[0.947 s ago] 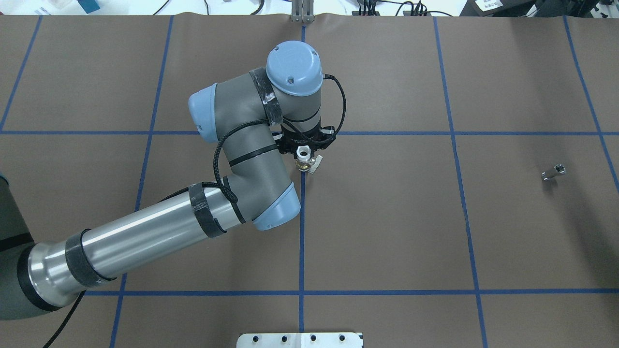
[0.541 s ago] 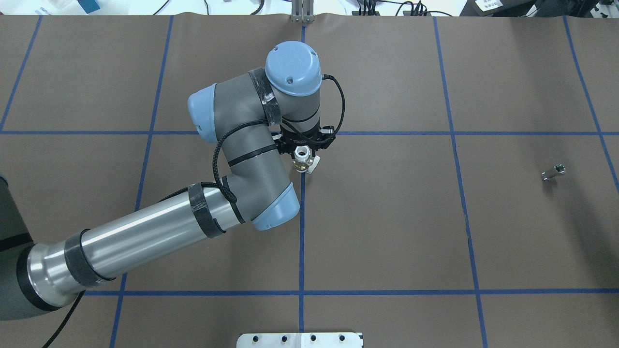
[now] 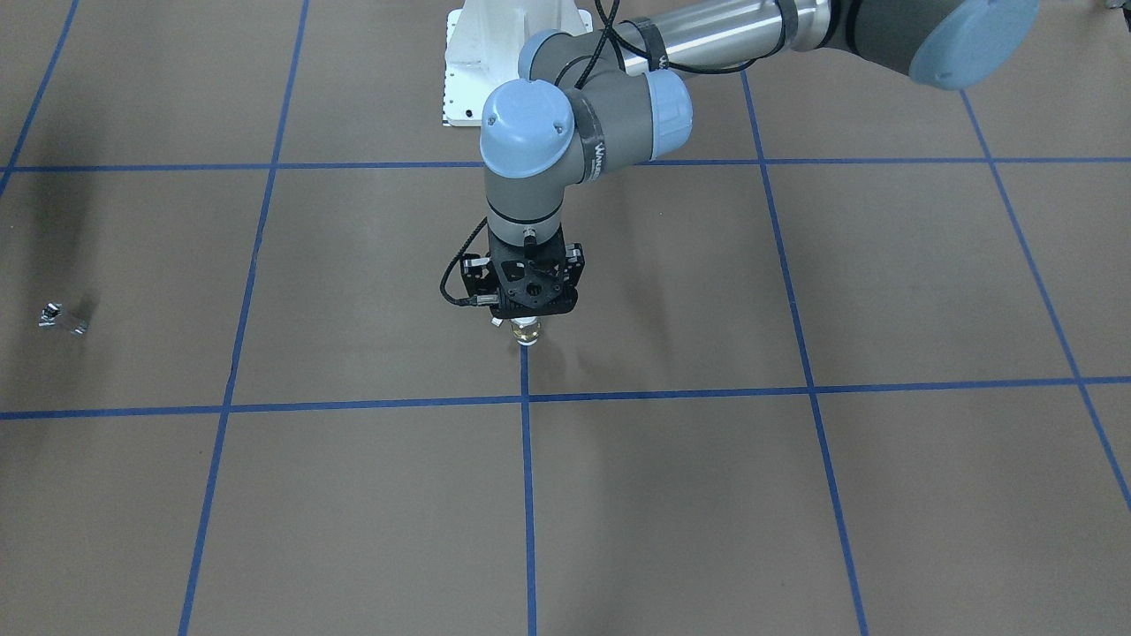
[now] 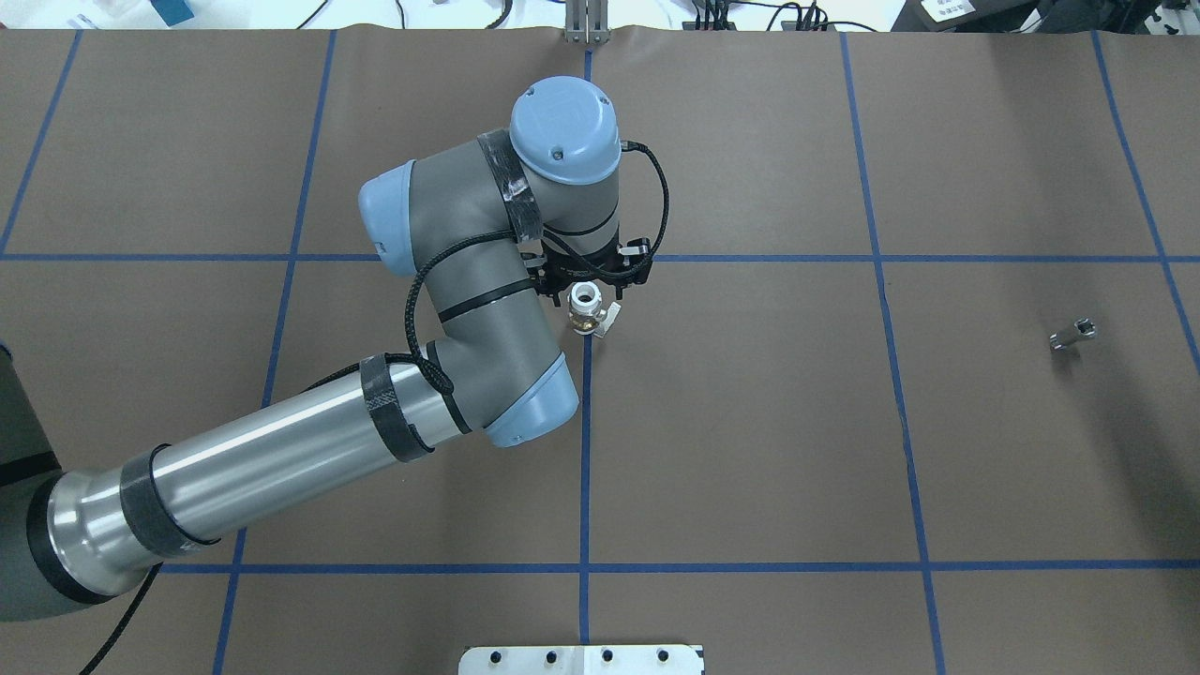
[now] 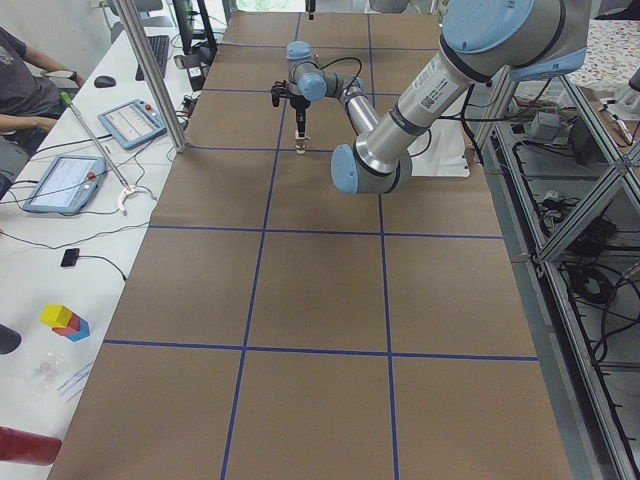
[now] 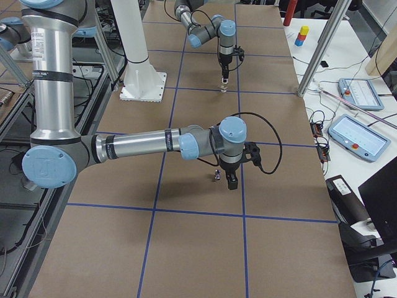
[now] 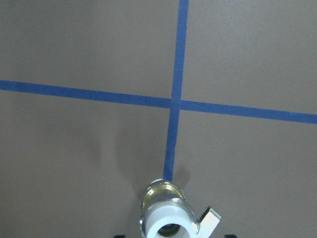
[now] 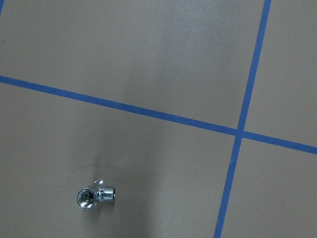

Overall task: Assemble PPR valve and pipe with both arms
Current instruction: 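Open the left gripper and lift it away from the pipe piece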

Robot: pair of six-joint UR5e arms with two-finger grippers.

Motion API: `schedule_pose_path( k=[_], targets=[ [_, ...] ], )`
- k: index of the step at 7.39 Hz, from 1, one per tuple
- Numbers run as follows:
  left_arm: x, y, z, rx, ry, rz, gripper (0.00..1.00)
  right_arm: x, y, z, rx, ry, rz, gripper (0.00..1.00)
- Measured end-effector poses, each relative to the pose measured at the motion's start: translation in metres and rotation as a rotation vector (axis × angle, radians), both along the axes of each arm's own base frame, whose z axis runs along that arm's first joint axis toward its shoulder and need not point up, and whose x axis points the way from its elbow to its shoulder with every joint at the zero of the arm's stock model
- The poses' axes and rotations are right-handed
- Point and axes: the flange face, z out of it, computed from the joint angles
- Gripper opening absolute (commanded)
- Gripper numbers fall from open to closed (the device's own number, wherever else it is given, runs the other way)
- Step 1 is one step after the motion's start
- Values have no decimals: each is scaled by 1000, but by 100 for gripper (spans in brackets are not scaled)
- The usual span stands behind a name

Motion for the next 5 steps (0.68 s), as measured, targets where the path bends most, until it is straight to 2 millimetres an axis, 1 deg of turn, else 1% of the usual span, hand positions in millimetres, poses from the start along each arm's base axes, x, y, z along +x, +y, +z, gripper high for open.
schedule_pose_path(
  k=[1,2,3,4,5],
  targets=[
    [-24,11,1,12,25,-6,75,-1,2,2,-5,0,-2,100],
    [-60,28,15,28,52,-14,75,-4,6,8,-18,1,-8,100],
    [-100,43,34,39,70,-29,75,-15,10,13,-34,6,-27,99],
    [-128,47,53,39,68,-47,75,-33,13,16,-47,13,-55,99],
    [-142,45,69,32,56,-60,75,-55,14,16,-67,28,-73,99]
  ],
)
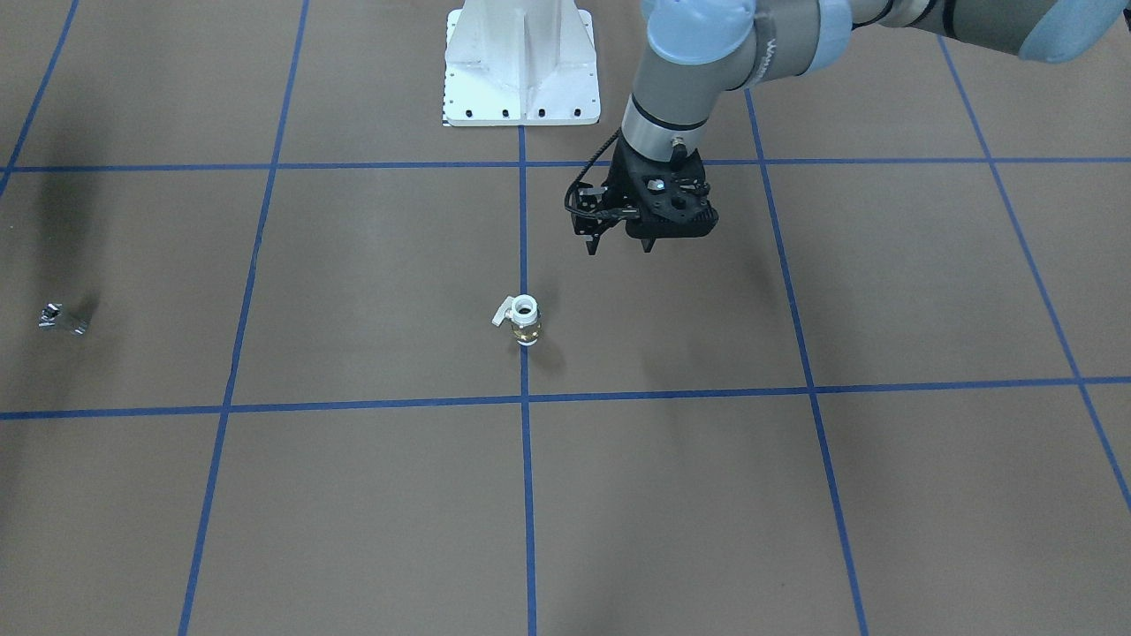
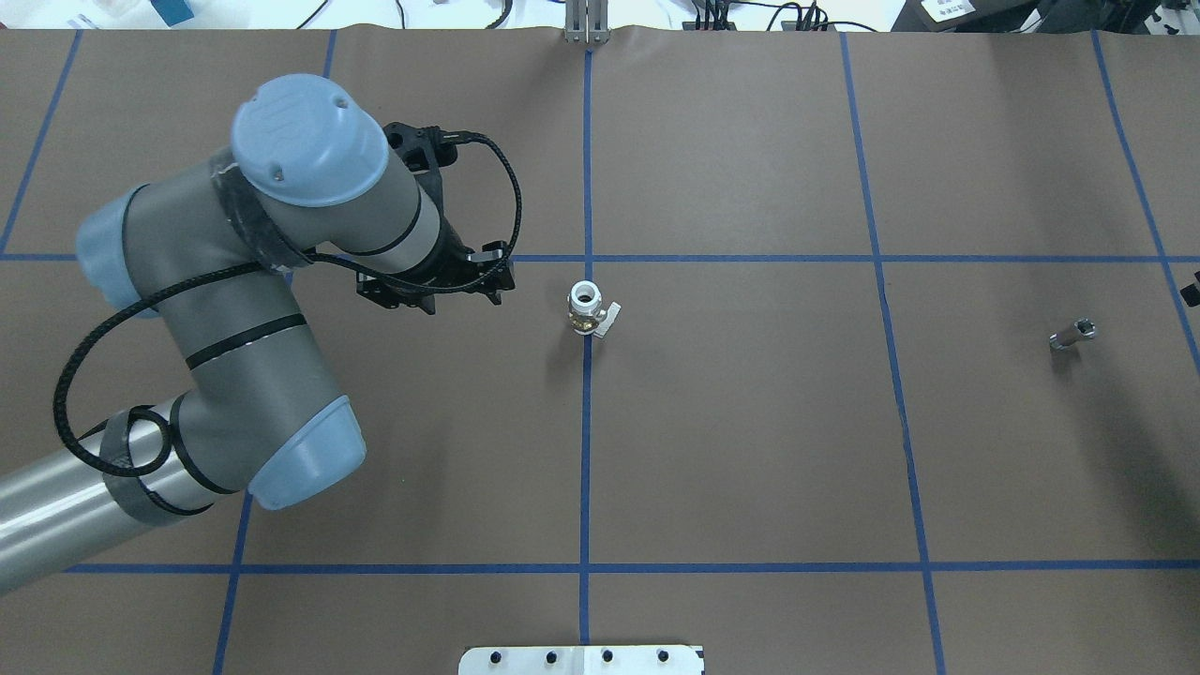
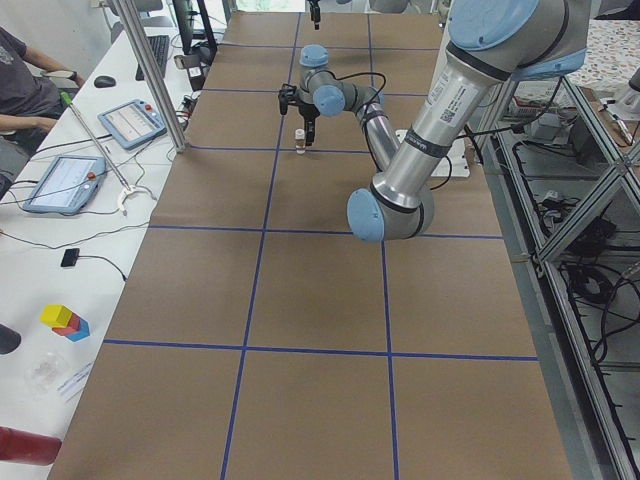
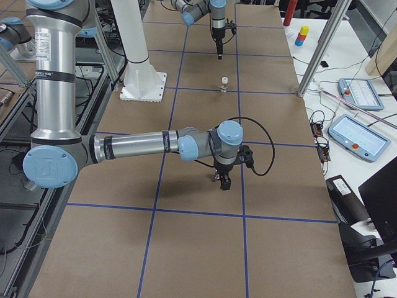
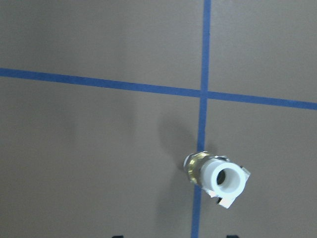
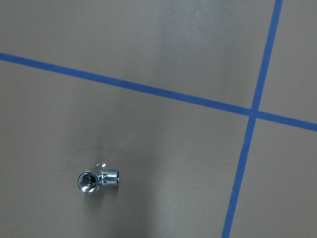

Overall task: Assemble PPR valve and pipe with both arms
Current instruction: 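Open the left gripper and lift it away from the pipe piece, then lower the right gripper onto the chrome elbow fitting and grasp it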

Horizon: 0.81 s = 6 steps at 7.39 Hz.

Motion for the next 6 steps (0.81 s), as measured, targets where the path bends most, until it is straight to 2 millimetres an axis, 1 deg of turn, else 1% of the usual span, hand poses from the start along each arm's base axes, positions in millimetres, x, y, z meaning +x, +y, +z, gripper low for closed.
schedule_pose_path(
  k=[1,2,3,4,5,6],
  targets=[
    [-7,-2,10,-6,-9,-9,75,-30,0,-1,-27,29,10,98],
    [-10,-4,14,-10,-14,-14,75,-58,0,2,-39,50,41,97],
    [-11,-4,17,-12,-17,-16,76,-78,0,16,-45,49,67,96],
    [-11,-4,17,-12,-17,-17,76,-92,0,27,-63,38,102,94],
    [-12,-4,17,-12,-17,-17,76,-106,-2,28,-98,23,153,94],
    [-12,-4,17,-12,-16,-17,76,-114,-6,23,-127,9,193,93]
  ],
)
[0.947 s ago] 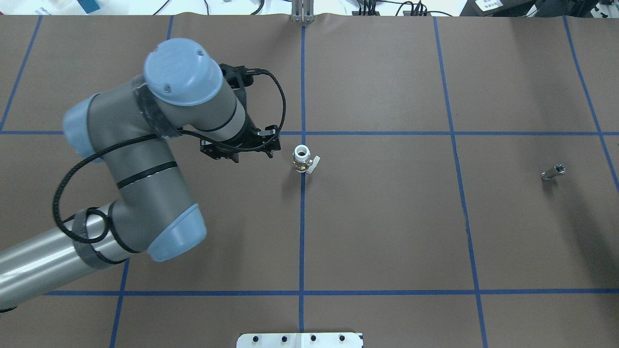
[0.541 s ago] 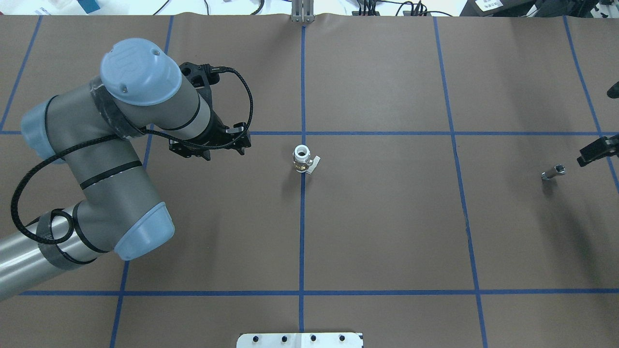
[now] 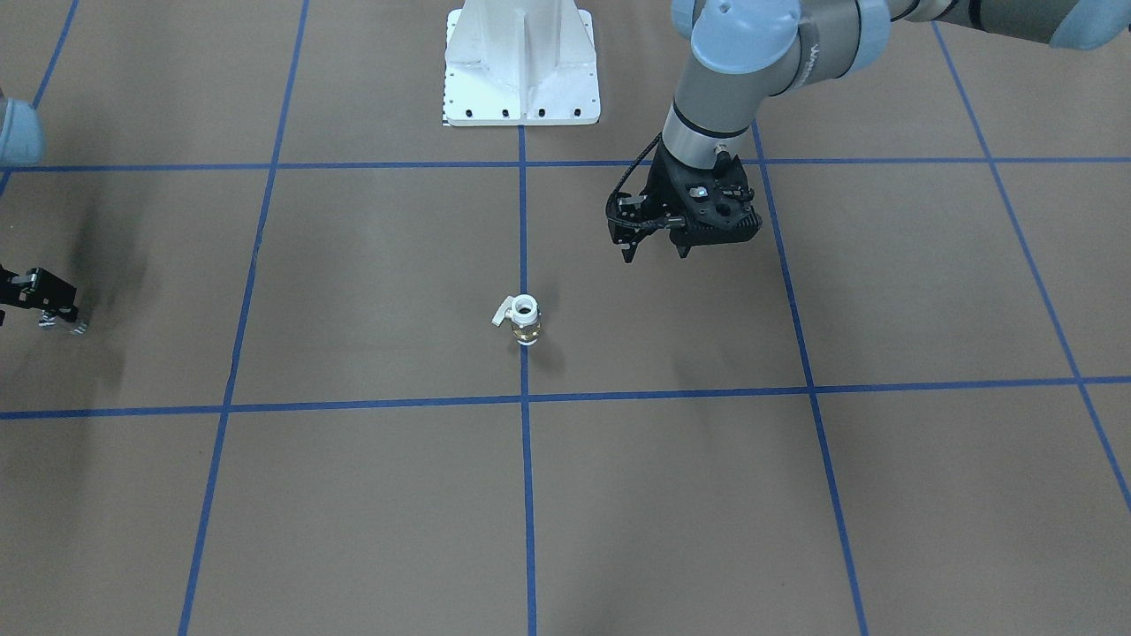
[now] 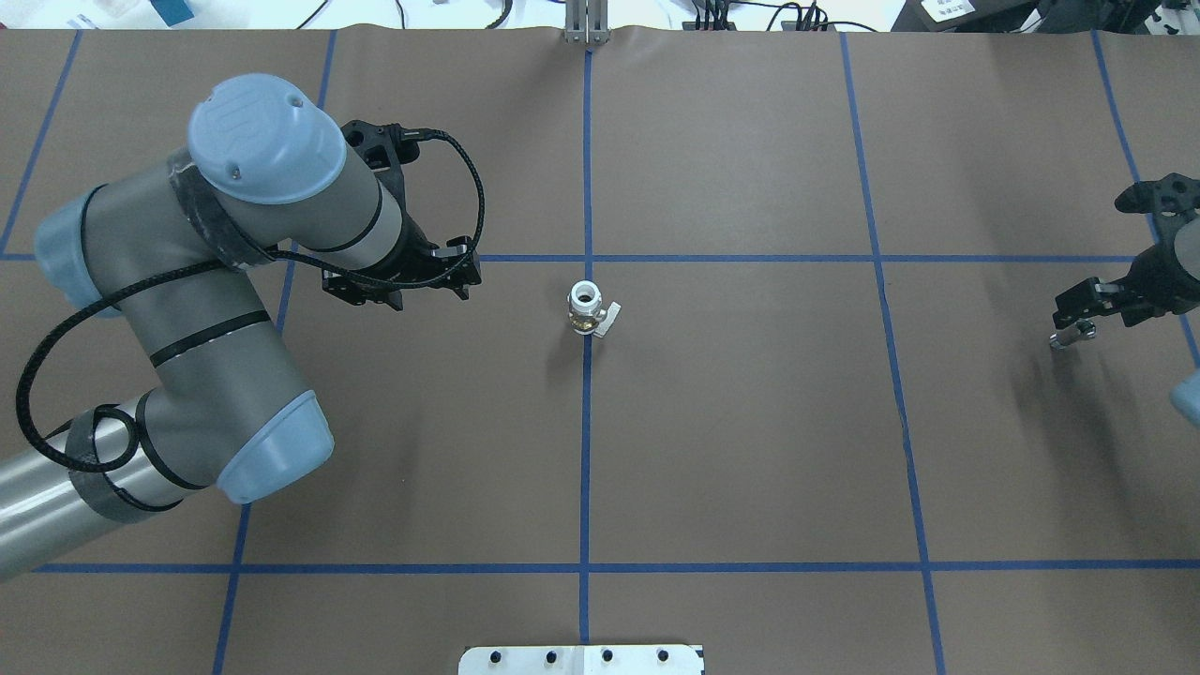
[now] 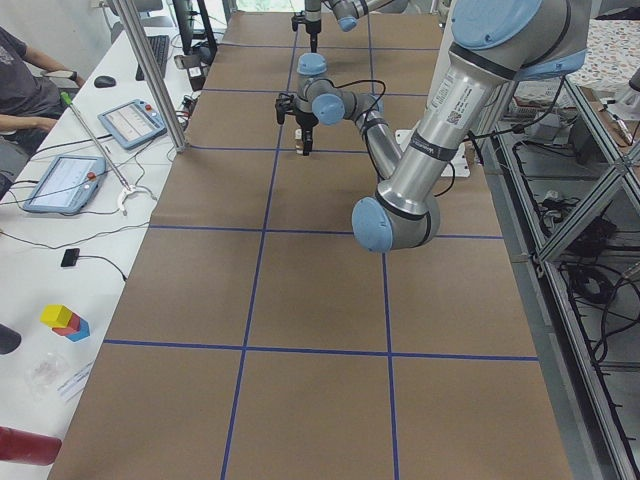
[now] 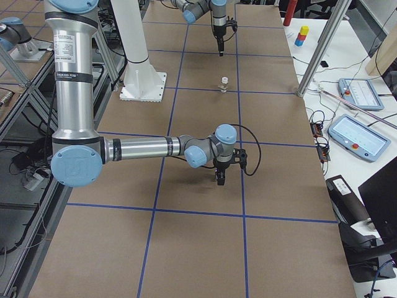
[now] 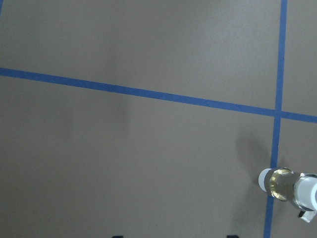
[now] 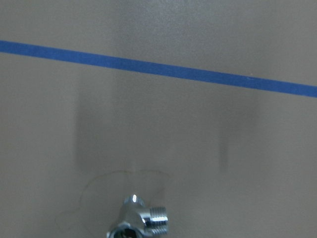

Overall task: Assemble PPR valve and pipe with both arms
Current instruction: 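Lower the right gripper onto the chrome elbow fitting and grasp it, then carry the chrome fitting above the pipe with right gripper while left arm retracts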

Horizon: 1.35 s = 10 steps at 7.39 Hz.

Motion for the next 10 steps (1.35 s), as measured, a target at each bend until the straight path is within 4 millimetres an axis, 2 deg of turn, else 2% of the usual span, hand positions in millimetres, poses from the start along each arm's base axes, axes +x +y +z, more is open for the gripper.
schedule_pose_path(
  k=[1,4,7,10],
  targets=[
    [0,0,0,1,1,0,76,-3,-1,-3,-13,-8,17,88],
    [1,1,-1,0,2,0,75,-3,2,-4,-22,-11,27,38],
    [1,1,-2,-2,5,-2,76,1,7,-6,-19,-14,31,0],
    [1,2,-3,-1,7,-2,76,3,10,-18,-3,-27,31,0]
  ],
)
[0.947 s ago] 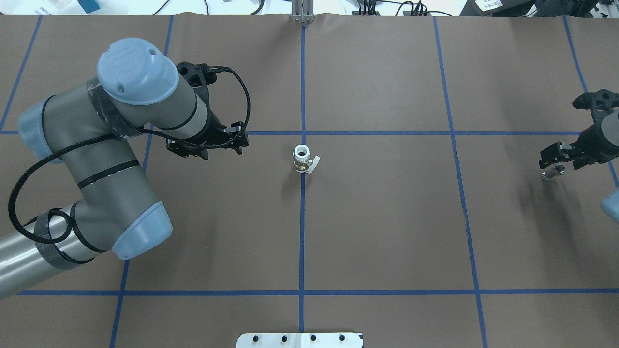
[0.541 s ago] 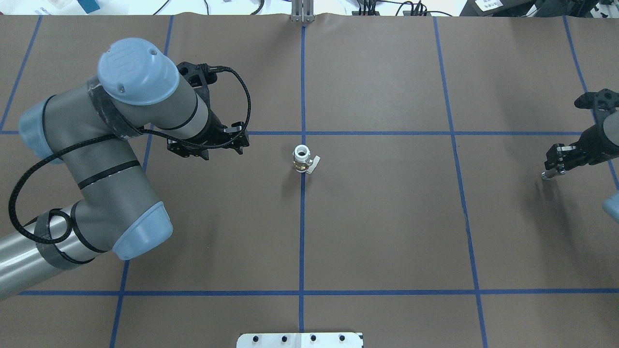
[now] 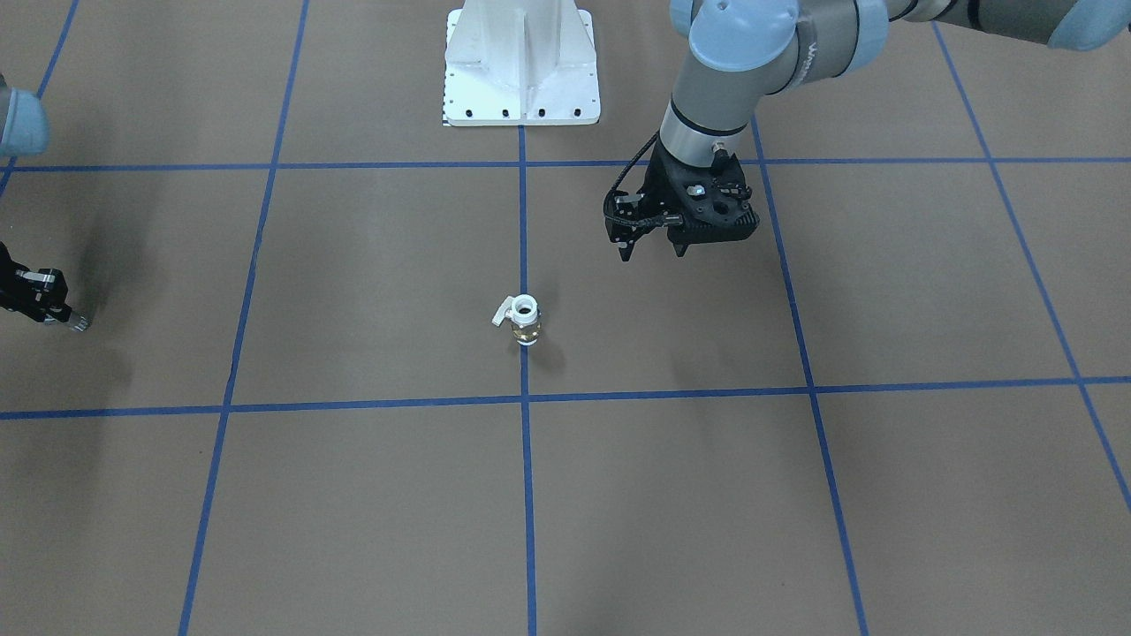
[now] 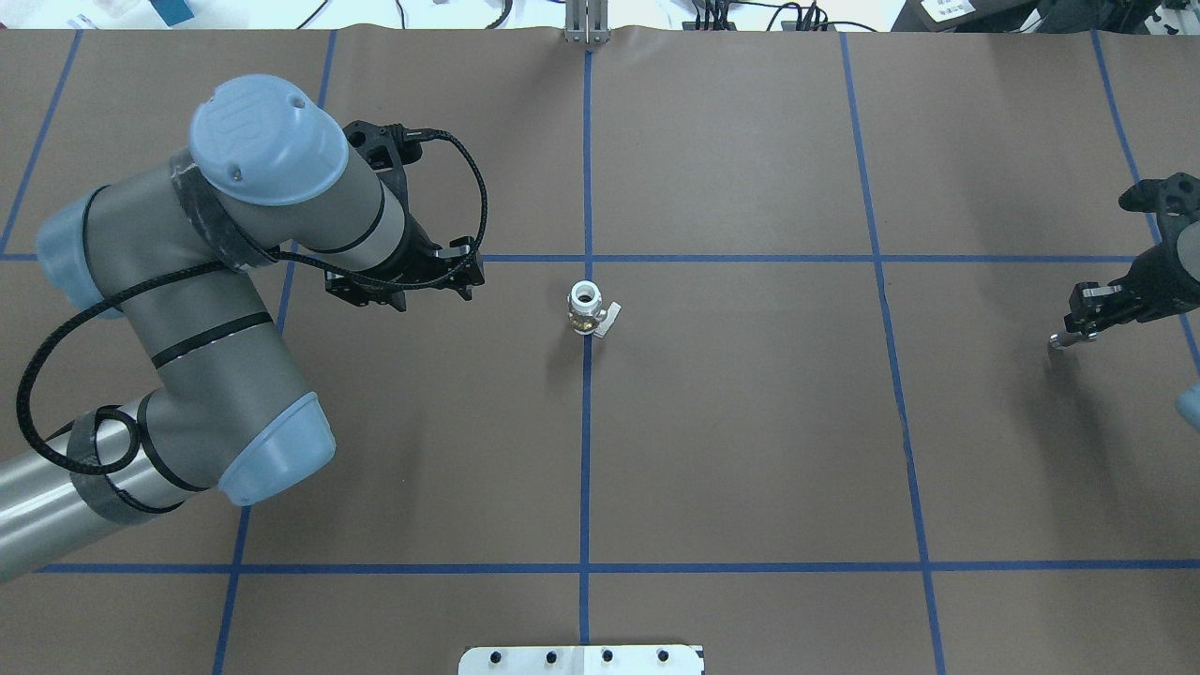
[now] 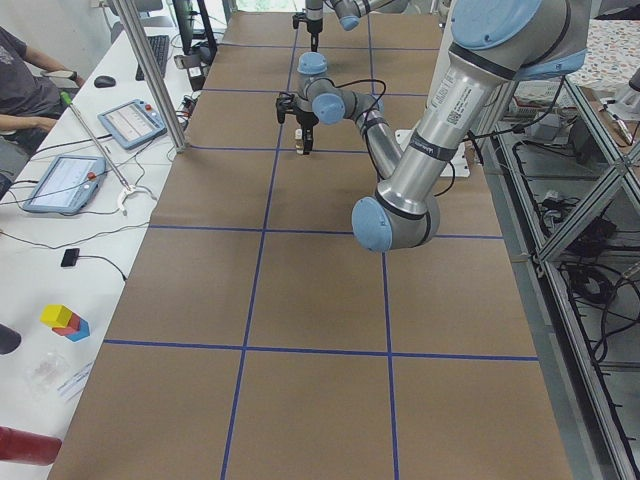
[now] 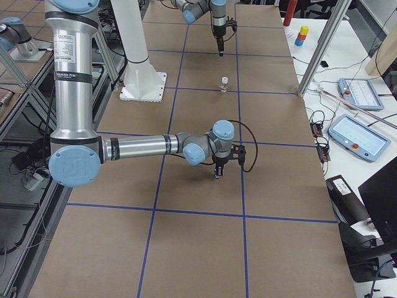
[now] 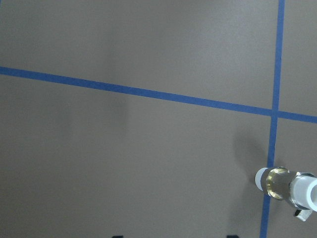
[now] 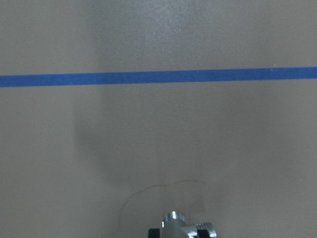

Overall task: Assemble PPR valve and pipe with both arms
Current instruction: 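Carry the chrome fitting above the pipe with right gripper while left arm retracts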

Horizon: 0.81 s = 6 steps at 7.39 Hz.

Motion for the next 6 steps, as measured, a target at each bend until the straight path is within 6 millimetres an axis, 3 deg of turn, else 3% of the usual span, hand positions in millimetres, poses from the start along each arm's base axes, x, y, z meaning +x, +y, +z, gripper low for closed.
schedule_pose_path(
  k=[1,3,4,6],
  targets=[
    [0,0,-1,0,1,0,76,0,-1,-12,11,-10,2,0],
    [-9,1,-2,9,8,-3,75,-12,-19,-64,11,-36,32,0],
    [-20,2,4,18,6,1,75,-26,-41,-102,5,-45,46,0],
    [-48,6,40,86,-40,58,75,-68,-88,-195,-13,-59,65,0]
  ],
)
